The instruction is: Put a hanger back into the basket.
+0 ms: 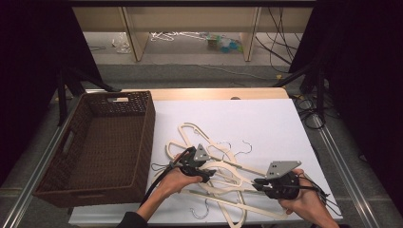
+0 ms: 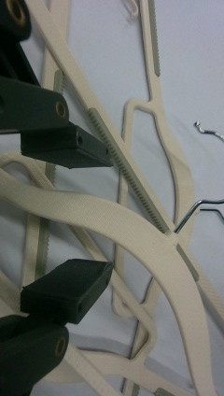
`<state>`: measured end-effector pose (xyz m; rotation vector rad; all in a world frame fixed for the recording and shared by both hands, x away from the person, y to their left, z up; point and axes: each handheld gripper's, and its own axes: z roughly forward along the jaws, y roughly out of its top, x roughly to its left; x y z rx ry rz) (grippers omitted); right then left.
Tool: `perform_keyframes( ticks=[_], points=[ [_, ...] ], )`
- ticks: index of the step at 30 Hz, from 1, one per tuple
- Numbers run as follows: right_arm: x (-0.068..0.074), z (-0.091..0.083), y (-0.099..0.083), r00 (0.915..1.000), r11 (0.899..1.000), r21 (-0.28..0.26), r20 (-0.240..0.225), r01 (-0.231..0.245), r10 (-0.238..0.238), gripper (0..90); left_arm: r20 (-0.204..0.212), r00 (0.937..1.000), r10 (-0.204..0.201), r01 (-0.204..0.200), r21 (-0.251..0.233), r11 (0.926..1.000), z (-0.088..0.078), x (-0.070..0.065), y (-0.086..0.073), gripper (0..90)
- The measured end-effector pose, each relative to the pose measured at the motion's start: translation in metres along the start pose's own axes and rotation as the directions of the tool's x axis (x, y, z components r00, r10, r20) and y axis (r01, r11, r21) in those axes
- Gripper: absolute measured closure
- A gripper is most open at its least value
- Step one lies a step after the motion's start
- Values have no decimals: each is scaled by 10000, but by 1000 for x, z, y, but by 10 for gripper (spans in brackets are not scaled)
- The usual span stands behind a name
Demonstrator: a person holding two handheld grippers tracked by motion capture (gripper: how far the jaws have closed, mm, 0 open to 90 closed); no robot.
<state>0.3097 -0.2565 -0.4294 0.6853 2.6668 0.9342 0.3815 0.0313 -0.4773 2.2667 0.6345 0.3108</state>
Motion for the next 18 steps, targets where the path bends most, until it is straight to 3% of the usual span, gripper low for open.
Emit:
perform_keyframes(
  ticks=[2,4,6,9,11,13,18],
  points=[
    [0,0,1,10000,9999,-73,4,94,-94,794,58,9997,232,-232,-11,9997,1,2,3,465],
    [1,0,1,9999,9998,-64,-5,164,-164,794,233,9995,215,-215,-4,9998,4,2,4,512],
    [1,0,2,9999,9998,-72,-13,160,-160,794,415,9980,475,-485,220,9986,7,2,4,534],
    [1,0,2,9993,9991,-166,-13,378,-378,794,577,9974,438,-447,142,9989,9,2,3,601],
    [2,0,2,9997,9996,-104,-26,262,-263,794,583,9961,657,-664,88,9978,5,3,4,652],
    [1,-1,2,9990,9990,-18,-106,440,-440,794,705,9961,532,-525,-120,9985,1,5,5,661],
    [0,-1,1,9984,9981,-280,-123,549,-552,794,986,9910,909,-885,-285,9957,-19,7,11,679]
  ],
)
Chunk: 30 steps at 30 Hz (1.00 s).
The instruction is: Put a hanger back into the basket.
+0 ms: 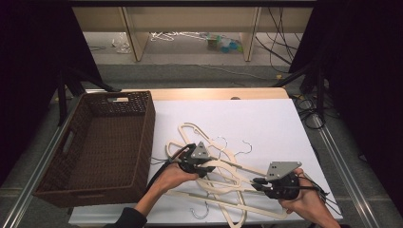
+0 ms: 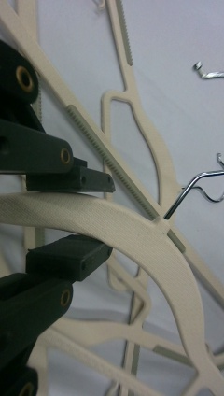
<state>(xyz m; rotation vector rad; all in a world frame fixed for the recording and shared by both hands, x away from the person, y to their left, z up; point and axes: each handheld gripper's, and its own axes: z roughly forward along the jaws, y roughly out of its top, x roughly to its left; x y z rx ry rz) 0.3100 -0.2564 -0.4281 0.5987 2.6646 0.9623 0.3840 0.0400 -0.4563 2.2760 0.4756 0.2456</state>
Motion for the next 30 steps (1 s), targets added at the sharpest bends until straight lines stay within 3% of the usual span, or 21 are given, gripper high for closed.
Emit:
perform_keyframes(
  ticks=[6,11,14,16,19,20,25,26,27,29,30],
  points=[
    [-6,-4,-4,9993,9993,-361,-368,74,-87,777,320,9981,520,-511,-275,9983,-31,-8,12,712],
    [-9,-12,-2,9999,9959,-900,-95,-97,89,658,641,9953,725,-684,-633,9956,-49,-20,19,756],
    [-9,-18,2,9967,9861,-1465,100,-779,802,541,665,9954,693,-642,-757,9951,-57,-24,23,771],
    [-8,-23,5,9954,9829,-1628,282,-855,913,510,680,9952,706,-647,-853,9943,-60,-27,25,778],
    [-8,-27,8,9906,9719,-2099,620,-1064,1219,462,691,9957,615,-553,-890,9945,-62,-29,28,795],
    [-10,-29,8,9869,9647,-2336,757,-1215,1426,437,644,9952,740,-685,-847,9941,-63,-28,29,804],
    [-16,-35,4,9652,9250,-3157,816,-2115,2485,395,722,9966,404,-333,-971,9947,-63,-30,30,855],
    [-17,-36,3,9612,9208,-3232,919,-2184,2603,382,418,9976,558,-524,-785,9955,-65,-28,31,849],
    [-19,-37,2,9567,9110,-3414,906,-2313,2768,377,297,9987,418,-393,-799,9960,-65,-26,31,850],
    [-20,-39,0,9512,9050,-3406,805,-2548,2980,377,388,9992,51,-16,-888,9960,-69,-22,30,855],
    [-21,-39,-1,9502,9053,-3347,755,-2616,3025,377,323,9995,51,-26,-783,9969,-70,-21,31,854]
  ],
)
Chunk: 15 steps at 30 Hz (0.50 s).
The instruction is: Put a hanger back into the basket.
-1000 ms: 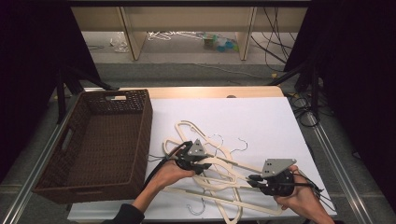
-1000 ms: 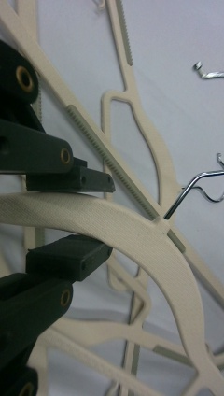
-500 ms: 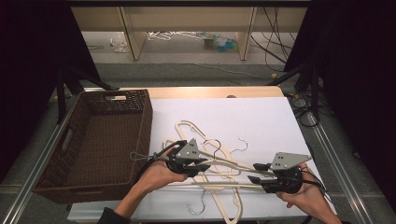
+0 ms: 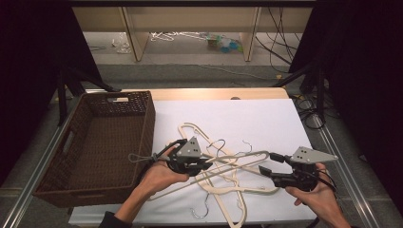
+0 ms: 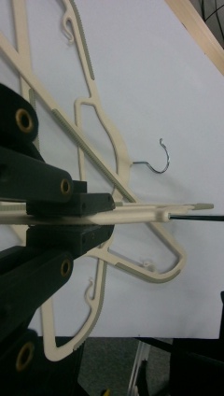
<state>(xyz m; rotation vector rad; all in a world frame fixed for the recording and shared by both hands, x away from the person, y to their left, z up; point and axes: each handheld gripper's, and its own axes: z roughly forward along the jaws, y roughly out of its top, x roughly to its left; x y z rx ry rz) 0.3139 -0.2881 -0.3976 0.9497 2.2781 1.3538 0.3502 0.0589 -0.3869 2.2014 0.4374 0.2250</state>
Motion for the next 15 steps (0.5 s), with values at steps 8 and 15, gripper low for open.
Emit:
perform_keyframes(
  ticks=[8,15],
  points=[
    [4,5,-6,9997,9995,286,-197,161,-156,382,-333,9974,-646,658,360,9972,-9,9,11,854],
    [3,5,-8,9997,9995,288,-211,160,-154,382,-767,9955,-560,576,191,9982,-33,20,38,855]
  ],
)
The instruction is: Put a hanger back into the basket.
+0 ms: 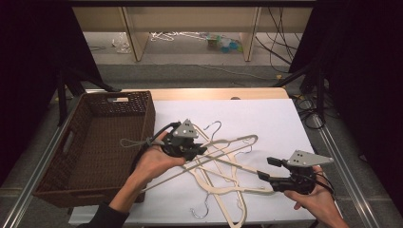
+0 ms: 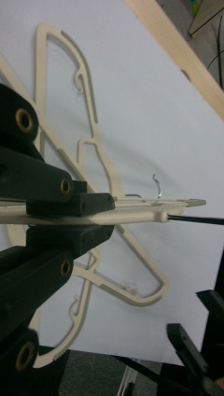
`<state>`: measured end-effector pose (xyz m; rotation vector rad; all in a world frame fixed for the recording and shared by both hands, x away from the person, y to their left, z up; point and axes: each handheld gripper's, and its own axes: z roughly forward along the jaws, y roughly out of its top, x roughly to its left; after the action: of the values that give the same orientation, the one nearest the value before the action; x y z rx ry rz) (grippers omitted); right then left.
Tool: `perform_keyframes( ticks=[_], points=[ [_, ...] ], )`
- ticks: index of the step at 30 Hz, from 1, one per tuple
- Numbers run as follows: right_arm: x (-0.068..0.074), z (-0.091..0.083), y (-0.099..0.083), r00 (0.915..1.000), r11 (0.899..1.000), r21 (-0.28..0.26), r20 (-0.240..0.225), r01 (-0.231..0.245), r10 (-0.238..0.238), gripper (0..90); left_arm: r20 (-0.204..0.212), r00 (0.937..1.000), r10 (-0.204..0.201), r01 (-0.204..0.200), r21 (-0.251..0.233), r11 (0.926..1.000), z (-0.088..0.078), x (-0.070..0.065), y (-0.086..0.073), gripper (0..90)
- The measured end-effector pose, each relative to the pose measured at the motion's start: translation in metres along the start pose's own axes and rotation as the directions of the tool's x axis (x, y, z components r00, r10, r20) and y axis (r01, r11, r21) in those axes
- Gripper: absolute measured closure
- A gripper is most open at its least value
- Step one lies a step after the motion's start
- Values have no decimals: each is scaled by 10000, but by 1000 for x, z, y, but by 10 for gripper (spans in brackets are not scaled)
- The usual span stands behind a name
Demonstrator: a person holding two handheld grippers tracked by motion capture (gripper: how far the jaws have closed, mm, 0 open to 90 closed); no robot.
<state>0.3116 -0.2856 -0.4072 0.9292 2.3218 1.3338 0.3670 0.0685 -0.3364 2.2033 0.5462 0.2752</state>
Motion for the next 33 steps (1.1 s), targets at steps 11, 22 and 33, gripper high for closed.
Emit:
perform_keyframes(
  ticks=[11,22,33],
  points=[
    [1,4,-6,9998,9997,224,-176,-24,28,382,-804,9930,-868,756,-1335,9882,-72,37,21,855],
    [3,11,-8,9995,9993,319,-242,190,-182,332,-2601,9502,-1717,1241,-1897,9740,-149,90,-19,855],
    [5,15,-10,9994,9990,395,-286,187,-176,295,-3687,8978,-2410,1625,-2314,9592,-183,128,-84,855]
  ],
)
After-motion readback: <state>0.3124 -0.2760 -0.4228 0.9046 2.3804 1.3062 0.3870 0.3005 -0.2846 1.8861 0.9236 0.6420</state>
